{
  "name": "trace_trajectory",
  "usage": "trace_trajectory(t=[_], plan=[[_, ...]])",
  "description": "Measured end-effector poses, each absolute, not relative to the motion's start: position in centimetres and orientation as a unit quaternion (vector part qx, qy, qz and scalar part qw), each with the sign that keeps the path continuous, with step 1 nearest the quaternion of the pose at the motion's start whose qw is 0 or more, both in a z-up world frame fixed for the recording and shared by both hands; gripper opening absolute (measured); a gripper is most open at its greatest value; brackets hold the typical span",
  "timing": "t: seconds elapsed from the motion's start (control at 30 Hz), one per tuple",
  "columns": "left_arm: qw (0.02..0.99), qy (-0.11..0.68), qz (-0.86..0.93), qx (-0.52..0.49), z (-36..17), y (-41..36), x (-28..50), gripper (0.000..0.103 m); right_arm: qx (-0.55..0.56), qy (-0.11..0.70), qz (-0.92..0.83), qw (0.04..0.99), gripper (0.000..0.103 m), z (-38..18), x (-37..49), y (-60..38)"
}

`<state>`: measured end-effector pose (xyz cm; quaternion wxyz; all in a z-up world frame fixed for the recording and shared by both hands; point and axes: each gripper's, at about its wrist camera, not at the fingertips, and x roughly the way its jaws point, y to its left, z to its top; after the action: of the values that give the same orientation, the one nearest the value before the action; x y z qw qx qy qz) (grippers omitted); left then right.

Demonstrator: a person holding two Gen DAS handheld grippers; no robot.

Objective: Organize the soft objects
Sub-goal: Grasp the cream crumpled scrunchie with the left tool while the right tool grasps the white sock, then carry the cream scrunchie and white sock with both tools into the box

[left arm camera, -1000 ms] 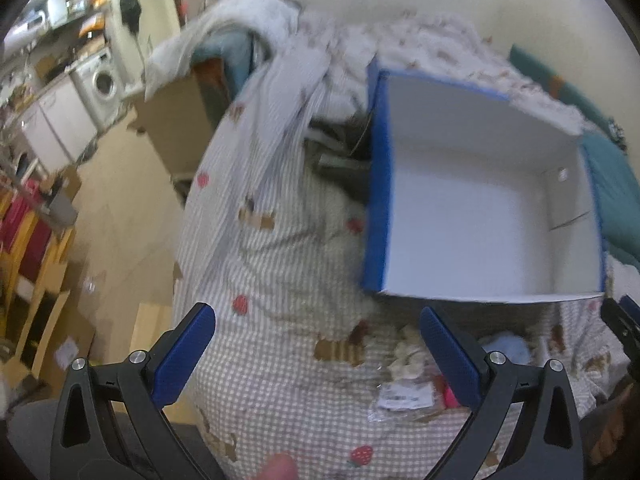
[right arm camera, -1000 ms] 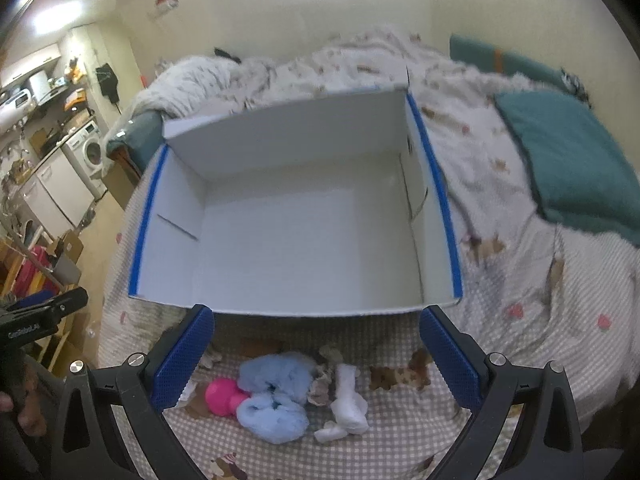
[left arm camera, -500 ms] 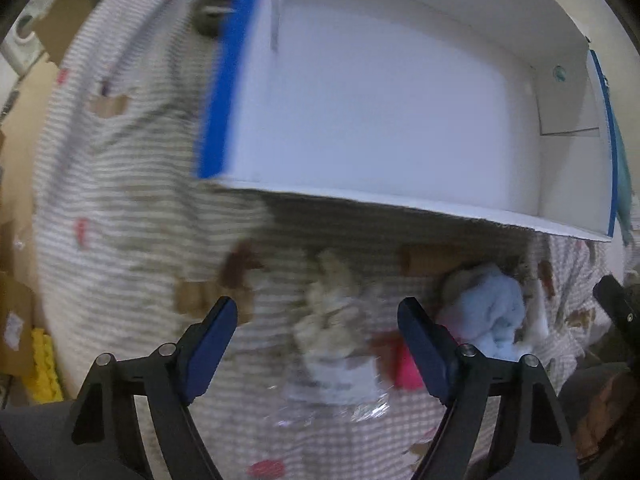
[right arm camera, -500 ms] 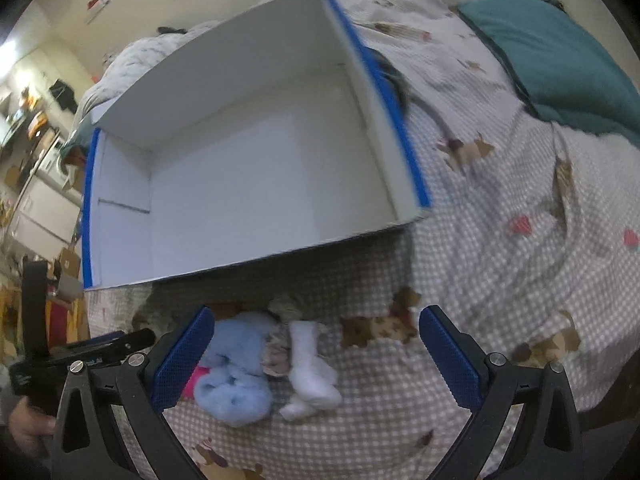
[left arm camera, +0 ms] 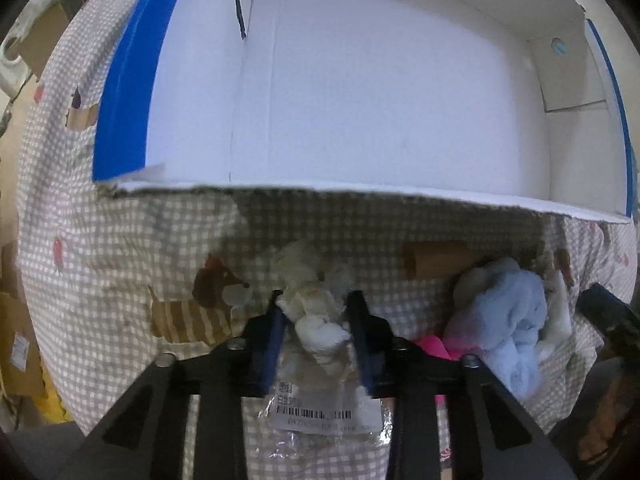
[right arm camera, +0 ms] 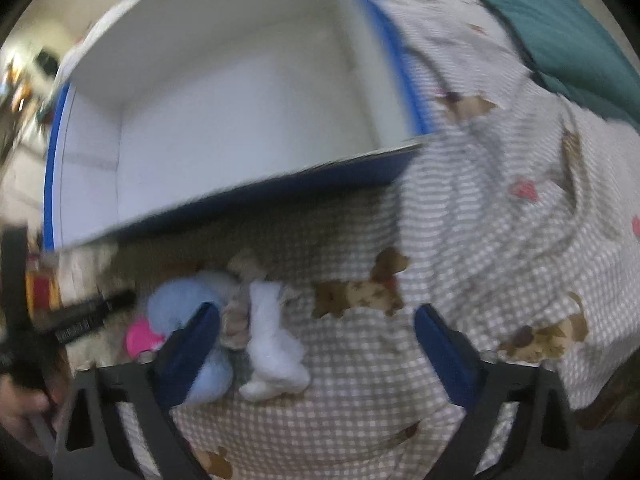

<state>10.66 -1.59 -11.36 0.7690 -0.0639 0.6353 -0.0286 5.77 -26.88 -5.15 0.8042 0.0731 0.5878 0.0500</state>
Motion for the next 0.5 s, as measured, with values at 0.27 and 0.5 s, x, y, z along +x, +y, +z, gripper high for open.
trace_trajectory(t=[0.27,0.5], plan=[[0.793,0.603,-0.013,-0.092,-6.6,-0.3,8.8,0.017,0.004,0.614,0.086,0.785,0.039,-7.0,4.7,-23.6],[0.804,0.584,0.0,-0.114,-1.7,0.4,6.8,0.016,0.044,0.594,0.096,0.797,0.025,-5.2,3.8,-24.8]])
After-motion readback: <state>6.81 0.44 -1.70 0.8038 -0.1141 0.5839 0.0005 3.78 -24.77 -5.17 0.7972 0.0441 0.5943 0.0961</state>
